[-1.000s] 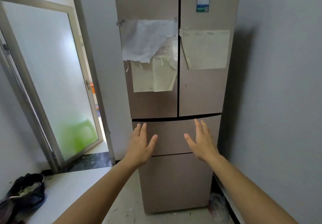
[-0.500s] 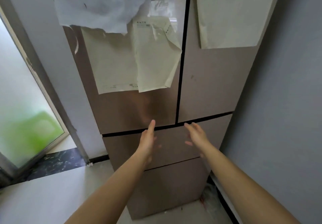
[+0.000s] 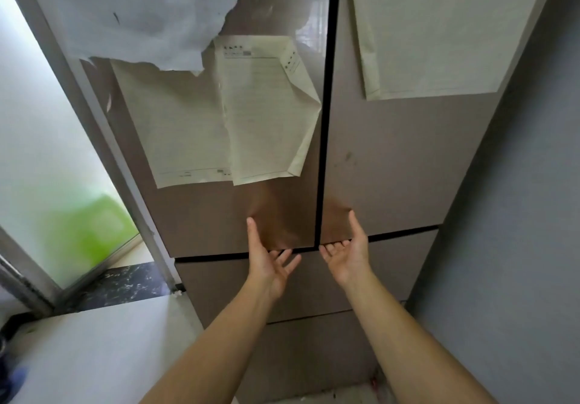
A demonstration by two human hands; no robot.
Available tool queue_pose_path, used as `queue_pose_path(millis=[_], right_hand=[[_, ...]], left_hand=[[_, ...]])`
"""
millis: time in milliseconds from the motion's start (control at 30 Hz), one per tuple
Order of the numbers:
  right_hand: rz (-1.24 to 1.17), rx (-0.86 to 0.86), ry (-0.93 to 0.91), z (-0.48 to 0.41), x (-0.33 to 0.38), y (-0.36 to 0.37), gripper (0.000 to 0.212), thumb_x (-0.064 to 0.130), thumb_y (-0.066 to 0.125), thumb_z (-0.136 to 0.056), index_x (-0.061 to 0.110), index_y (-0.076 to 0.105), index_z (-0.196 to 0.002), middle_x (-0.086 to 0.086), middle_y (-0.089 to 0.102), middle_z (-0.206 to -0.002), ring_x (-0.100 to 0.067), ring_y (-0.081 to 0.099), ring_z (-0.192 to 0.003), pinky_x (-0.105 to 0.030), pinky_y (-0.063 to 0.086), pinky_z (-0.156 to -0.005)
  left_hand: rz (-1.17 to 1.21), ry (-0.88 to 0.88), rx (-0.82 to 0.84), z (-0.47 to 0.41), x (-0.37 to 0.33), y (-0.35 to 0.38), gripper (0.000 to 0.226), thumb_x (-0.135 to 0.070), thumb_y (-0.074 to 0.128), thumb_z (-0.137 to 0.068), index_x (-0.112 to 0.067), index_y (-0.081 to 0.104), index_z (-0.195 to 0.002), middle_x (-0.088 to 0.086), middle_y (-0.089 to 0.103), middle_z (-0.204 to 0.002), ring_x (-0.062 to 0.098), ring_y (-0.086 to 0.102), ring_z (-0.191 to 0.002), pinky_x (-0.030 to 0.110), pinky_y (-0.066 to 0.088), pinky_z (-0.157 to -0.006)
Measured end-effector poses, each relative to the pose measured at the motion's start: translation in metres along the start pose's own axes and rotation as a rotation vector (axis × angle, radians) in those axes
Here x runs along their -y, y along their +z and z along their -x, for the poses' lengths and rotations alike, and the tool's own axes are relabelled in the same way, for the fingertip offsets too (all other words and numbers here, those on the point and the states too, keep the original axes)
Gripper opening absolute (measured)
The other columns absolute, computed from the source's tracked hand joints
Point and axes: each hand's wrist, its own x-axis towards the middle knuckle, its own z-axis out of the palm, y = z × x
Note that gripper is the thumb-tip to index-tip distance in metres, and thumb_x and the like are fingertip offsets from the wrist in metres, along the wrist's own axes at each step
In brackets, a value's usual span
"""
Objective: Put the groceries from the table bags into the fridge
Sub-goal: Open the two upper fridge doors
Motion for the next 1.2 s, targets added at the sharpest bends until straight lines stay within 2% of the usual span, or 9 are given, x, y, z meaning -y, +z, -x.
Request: queue_pose_path(millis=[67, 133, 267, 400, 867, 967, 1033, 1100, 1200], right_hand=[[-0.016, 0.026, 0.009, -0.002, 0.004, -0.003, 0.089, 0.062, 0.072, -0.076, 0.01, 0.044, -0.143, -0.01, 0.057, -0.131, -0.026, 0.052, -0.125, -0.041, 0.036, -0.115], [0.067, 0.035, -0.01, 0.002, -0.001, -0.008, 0.087, 0.071, 0.065, -0.077, 0.016, 0.049, -0.142, -0.005, 0.058, -0.134, -0.024, 0.052, -0.127, -0.041, 0.036, -0.115], [0.199, 0.01, -0.043, 0.009, -0.006, -0.025, 0.097, 0.08, 0.055, -0.076, 0.024, 0.037, -0.153, 0.003, 0.049, -0.138, -0.024, 0.041, -0.14, -0.041, 0.033, -0.115], [0.269, -0.035, -0.017, 0.013, -0.003, -0.032, 0.103, 0.081, 0.051, -0.079, 0.016, 0.029, -0.156, -0.008, 0.043, -0.154, -0.026, 0.038, -0.143, -0.039, 0.03, -0.115], [0.242, -0.159, -0.143, 0.014, -0.019, -0.013, 0.11, 0.09, 0.044, -0.075, 0.019, 0.029, -0.157, -0.004, 0.04, -0.156, -0.023, 0.038, -0.141, -0.038, 0.028, -0.117], [0.265, -0.222, -0.158, 0.012, -0.021, -0.011, 0.124, 0.097, 0.047, -0.059, 0.019, 0.035, -0.155, -0.002, 0.048, -0.147, -0.02, 0.051, -0.121, -0.035, 0.04, -0.104], [0.266, -0.236, -0.186, 0.011, -0.023, -0.01, 0.113, 0.095, 0.044, -0.068, 0.018, 0.042, -0.151, -0.001, 0.054, -0.14, -0.015, 0.056, -0.103, -0.03, 0.045, -0.09], [0.241, -0.252, -0.213, 0.008, -0.025, -0.009, 0.101, 0.09, 0.04, -0.077, 0.018, 0.048, -0.147, -0.003, 0.059, -0.136, -0.01, 0.049, -0.076, -0.026, 0.043, -0.073], [0.224, -0.273, -0.24, 0.003, -0.028, -0.008, 0.098, 0.09, 0.04, -0.077, 0.02, 0.049, -0.146, -0.002, 0.061, -0.135, -0.01, 0.044, -0.073, -0.026, 0.039, -0.069]], left_hand=[[0.029, 0.005, 0.024, -0.003, 0.003, 0.003, 0.102, -0.083, 0.054, -0.074, -0.032, 0.023, -0.156, 0.016, 0.025, -0.16, 0.036, 0.038, -0.14, 0.054, 0.042, -0.107], [0.066, -0.005, 0.052, -0.007, 0.007, 0.005, 0.106, -0.085, 0.055, -0.071, -0.031, 0.024, -0.156, 0.016, 0.026, -0.16, 0.035, 0.035, -0.143, 0.054, 0.04, -0.108], [0.117, -0.006, 0.123, -0.015, 0.009, 0.004, 0.108, -0.085, 0.057, -0.07, -0.03, 0.024, -0.156, 0.015, 0.024, -0.161, 0.035, 0.026, -0.147, 0.056, 0.035, -0.113], [0.086, -0.015, 0.186, -0.017, 0.011, -0.002, 0.108, -0.087, 0.055, -0.068, -0.032, 0.023, -0.156, 0.015, 0.028, -0.16, 0.035, 0.031, -0.145, 0.056, 0.034, -0.113], [-0.061, 0.023, 0.252, -0.026, 0.007, -0.011, 0.126, -0.097, 0.055, -0.05, -0.035, 0.025, -0.155, 0.007, 0.043, -0.152, 0.029, 0.048, -0.135, 0.053, 0.042, -0.108], [-0.075, 0.023, 0.272, -0.028, 0.007, -0.013, 0.126, -0.098, 0.055, -0.049, -0.036, 0.027, -0.154, 0.005, 0.045, -0.151, 0.027, 0.049, -0.134, 0.052, 0.044, -0.106], [-0.081, 0.016, 0.277, -0.03, 0.007, -0.014, 0.125, -0.098, 0.054, -0.048, -0.037, 0.027, -0.154, 0.003, 0.047, -0.15, 0.025, 0.049, -0.134, 0.05, 0.045, -0.105], [-0.08, 0.007, 0.279, -0.032, 0.007, -0.016, 0.124, -0.099, 0.054, -0.048, -0.039, 0.026, -0.154, 0.002, 0.046, -0.151, 0.025, 0.048, -0.136, 0.049, 0.046, -0.104], [-0.078, 0.002, 0.283, -0.032, 0.008, -0.016, 0.122, -0.098, 0.051, -0.052, -0.039, 0.024, -0.155, 0.001, 0.044, -0.152, 0.025, 0.044, -0.138, 0.048, 0.046, -0.103]])
